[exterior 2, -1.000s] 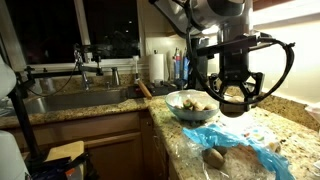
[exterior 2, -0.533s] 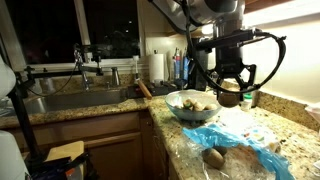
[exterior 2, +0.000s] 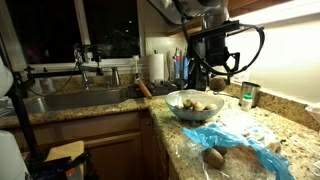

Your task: Remove a potato from the plastic bag and put it in the glass bowl

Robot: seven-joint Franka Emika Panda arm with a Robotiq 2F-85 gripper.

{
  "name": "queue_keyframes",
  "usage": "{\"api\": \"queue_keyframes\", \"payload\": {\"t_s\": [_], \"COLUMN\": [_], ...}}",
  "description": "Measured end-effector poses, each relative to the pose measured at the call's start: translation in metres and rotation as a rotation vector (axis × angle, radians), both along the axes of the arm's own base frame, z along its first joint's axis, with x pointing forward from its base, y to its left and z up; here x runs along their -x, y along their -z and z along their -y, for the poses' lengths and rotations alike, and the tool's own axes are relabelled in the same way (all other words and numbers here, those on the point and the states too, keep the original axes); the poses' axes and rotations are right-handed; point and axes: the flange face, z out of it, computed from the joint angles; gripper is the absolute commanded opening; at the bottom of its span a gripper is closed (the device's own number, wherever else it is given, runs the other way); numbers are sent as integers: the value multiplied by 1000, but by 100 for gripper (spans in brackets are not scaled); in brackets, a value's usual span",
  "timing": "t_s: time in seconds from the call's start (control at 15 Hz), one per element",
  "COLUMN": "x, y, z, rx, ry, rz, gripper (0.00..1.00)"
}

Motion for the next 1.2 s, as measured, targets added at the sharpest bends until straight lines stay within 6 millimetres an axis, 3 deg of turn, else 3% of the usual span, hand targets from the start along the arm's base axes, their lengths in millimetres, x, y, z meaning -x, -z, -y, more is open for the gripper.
{"api": "queue_keyframes", "payload": {"t_s": [0.47,1.2], "x": [-8,-38], "y": [-10,17], "z": [-38,-104], "rx": [-1,-16], "ry": [-181,-371], "rz": [-70,-153], "gripper": [41,41]}}
